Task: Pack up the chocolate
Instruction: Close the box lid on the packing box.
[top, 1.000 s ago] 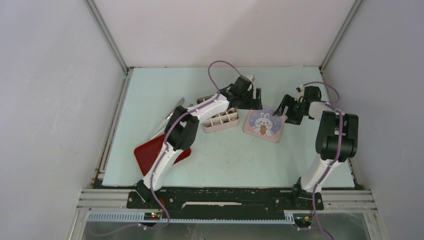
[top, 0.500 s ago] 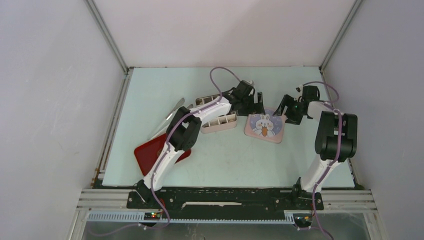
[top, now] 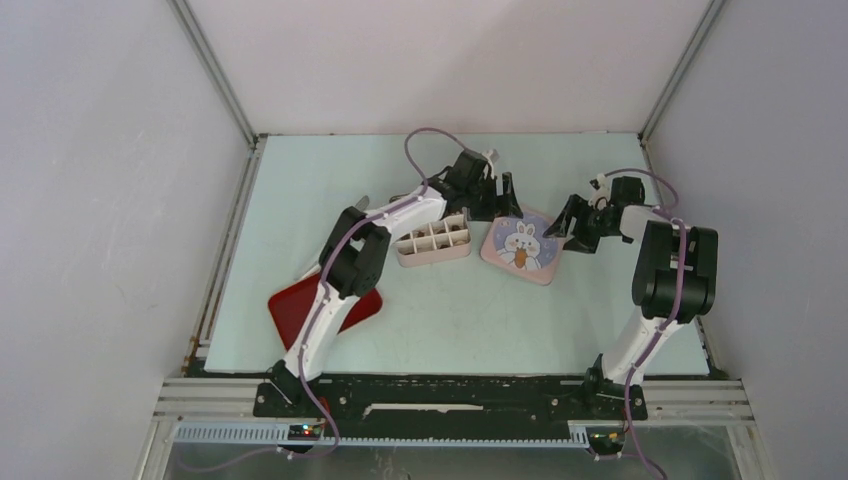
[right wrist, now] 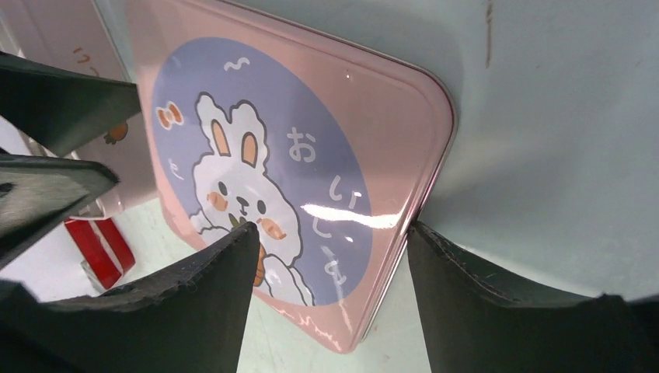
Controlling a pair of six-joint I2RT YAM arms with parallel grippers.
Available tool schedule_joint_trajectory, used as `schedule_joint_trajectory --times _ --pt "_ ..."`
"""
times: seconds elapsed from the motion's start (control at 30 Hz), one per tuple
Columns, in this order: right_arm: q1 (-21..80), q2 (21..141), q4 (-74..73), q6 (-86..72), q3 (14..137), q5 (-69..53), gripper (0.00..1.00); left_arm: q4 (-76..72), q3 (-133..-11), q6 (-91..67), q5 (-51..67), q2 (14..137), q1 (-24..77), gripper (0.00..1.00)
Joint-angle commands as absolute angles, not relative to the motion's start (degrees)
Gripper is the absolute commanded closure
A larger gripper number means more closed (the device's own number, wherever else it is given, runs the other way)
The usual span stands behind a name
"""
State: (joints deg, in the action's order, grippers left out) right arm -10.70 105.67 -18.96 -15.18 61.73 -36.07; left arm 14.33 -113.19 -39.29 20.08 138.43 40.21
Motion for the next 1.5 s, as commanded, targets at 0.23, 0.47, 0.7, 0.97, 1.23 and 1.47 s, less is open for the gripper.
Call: schedule_joint_trajectory --times 0.23,0.47,0.7,0.97,1.23,1.47 --pt "-3.1 97.7 -11.2 -24.6 61.8 -53.4 0.29 16.2 -104.4 -40.1 26.3 119.4 43.8 0.14" --pt "6.3 105.4 -11.7 -26.8 72.2 -53.6 0.3 19.6 -92.7 -35.7 17.6 108.1 39.7 0.12" --pt "15.0 119.3 -19.0 -25.4 90.0 -52.9 0.3 18.4 -84.9 -30.5 11.5 104.0 30.3 0.1" --pt "17.0 122.5 -21.5 -23.3 94.9 -49.9 0.29 21.0 -82.3 -20.6 4.3 100.3 24.8 0.07" --pt "13.2 118.8 -20.9 -22.8 94.1 -52.0 0.27 19.4 -74.4 -14.3 0.2 90.8 24.1 0.0" --pt "11.1 115.7 -27.4 -13.1 92.3 -42.1 0.19 24.0 -76.7 -18.1 2.2 96.5 18.1 0.01"
